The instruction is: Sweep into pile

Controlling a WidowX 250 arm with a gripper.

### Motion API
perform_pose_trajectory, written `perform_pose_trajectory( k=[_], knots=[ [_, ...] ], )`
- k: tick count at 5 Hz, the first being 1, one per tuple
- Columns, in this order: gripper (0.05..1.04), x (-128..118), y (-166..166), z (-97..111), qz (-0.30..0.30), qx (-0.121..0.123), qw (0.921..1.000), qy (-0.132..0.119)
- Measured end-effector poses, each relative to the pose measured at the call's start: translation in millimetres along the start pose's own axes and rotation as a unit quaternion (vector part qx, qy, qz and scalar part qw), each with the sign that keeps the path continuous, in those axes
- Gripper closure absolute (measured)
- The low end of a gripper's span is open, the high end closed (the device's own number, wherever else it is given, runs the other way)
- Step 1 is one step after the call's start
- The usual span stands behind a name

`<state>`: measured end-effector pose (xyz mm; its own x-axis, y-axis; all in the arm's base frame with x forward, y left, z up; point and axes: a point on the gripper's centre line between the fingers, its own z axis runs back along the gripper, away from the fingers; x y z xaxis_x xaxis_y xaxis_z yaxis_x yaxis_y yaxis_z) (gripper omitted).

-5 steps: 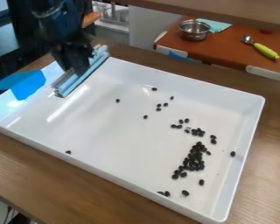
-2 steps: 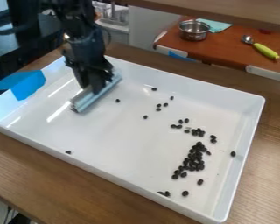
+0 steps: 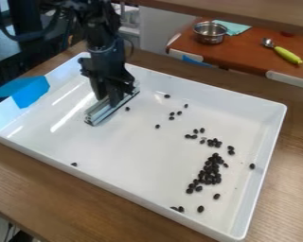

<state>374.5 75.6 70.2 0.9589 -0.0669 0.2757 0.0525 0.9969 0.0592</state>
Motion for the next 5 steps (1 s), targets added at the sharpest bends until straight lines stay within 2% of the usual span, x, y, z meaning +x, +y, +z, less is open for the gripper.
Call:
perform_pose_trajectory(
  k=[2,3,5],
  knots=[
    [0.748,7,-24,-2,-0.014,0.001,0.9999,-0.002],
    [0.748,11,-44,-1,-0.037,-0.007,0.9993,-0.007],
    [0.748,6,-62,-1,-0.05,-0.017,0.9985,-0.013]
  ],
)
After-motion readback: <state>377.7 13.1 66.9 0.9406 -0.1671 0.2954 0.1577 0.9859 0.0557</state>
